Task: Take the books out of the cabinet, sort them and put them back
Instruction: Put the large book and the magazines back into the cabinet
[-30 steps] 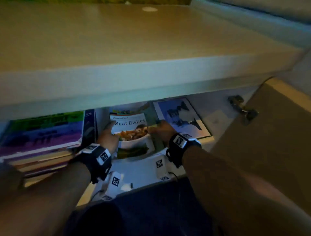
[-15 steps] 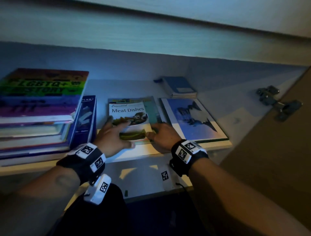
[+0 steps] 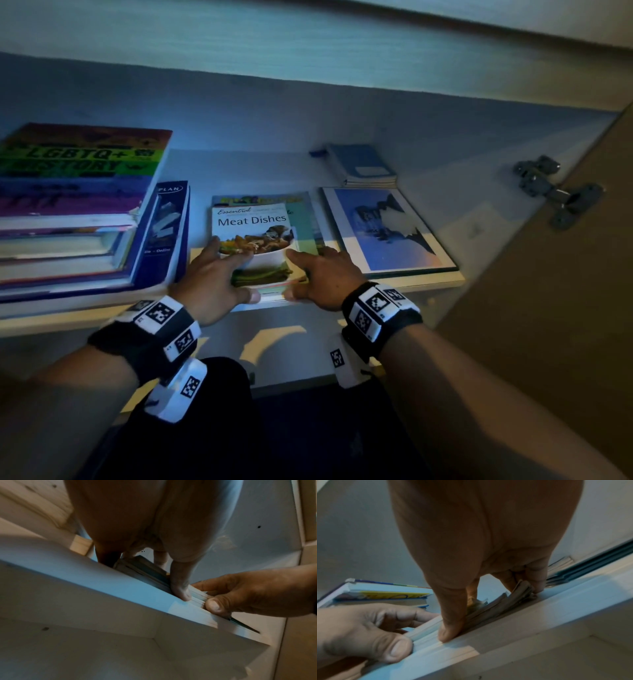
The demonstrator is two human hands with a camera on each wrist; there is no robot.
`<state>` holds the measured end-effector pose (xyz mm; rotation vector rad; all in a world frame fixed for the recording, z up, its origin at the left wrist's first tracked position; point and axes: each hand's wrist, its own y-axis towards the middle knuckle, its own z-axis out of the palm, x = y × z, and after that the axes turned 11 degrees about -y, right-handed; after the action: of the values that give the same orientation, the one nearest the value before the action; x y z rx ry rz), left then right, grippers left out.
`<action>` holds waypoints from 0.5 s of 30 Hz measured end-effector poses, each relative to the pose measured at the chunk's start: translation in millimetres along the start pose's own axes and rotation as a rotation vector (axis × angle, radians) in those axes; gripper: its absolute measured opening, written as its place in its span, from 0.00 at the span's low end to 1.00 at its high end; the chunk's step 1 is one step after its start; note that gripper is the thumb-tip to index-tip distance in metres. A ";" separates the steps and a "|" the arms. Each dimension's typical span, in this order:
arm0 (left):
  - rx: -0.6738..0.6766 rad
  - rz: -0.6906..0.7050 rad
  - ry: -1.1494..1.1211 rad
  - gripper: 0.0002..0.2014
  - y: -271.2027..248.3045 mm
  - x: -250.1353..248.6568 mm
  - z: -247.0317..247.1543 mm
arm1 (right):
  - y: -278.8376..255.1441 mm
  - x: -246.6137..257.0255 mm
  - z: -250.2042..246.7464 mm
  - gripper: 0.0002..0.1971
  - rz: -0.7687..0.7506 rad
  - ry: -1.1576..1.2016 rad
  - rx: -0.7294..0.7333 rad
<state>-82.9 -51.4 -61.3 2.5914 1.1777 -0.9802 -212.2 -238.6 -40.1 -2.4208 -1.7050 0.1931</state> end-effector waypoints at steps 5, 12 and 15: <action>0.028 -0.018 -0.008 0.42 0.7 -3.9 -1.6 | -1.0 1.1 -0.5 0.41 0.015 -0.021 -0.001; 0.040 0.006 0.019 0.42 6.0 -4.9 -3.9 | 11.3 0.8 12.5 0.42 0.082 -0.015 0.036; 0.048 0.015 0.022 0.41 7.4 -3.9 -4.6 | 16.7 0.1 14.8 0.42 0.099 0.008 0.070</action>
<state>-77.2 -57.2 -56.3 2.6509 1.1517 -0.9918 -199.9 -243.0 -58.2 -2.4527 -1.5494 0.2511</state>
